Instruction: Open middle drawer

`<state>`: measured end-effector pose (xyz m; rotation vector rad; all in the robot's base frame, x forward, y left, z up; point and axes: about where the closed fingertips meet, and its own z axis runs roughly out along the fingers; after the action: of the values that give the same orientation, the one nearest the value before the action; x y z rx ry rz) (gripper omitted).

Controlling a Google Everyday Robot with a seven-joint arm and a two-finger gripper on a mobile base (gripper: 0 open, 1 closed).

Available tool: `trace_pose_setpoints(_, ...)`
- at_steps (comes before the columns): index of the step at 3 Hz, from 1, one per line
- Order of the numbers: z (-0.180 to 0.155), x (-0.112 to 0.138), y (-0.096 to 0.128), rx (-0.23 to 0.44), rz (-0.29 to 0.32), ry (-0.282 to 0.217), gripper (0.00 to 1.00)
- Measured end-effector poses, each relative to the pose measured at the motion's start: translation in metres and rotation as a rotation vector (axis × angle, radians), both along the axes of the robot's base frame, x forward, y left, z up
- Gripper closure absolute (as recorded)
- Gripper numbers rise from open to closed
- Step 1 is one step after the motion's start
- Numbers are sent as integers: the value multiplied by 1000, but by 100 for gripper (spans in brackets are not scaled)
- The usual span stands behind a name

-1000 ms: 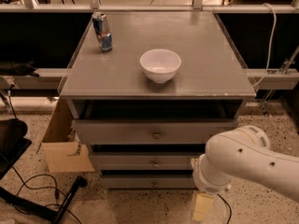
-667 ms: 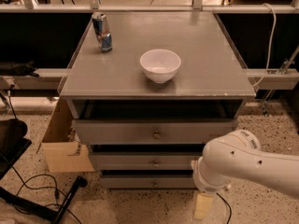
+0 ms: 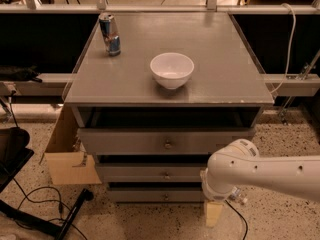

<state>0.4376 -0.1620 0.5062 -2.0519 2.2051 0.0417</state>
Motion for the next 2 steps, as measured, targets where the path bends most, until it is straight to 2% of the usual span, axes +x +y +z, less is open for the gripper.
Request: trace_pose_setpoints(2,-36,42,0,9,23,-7,0)
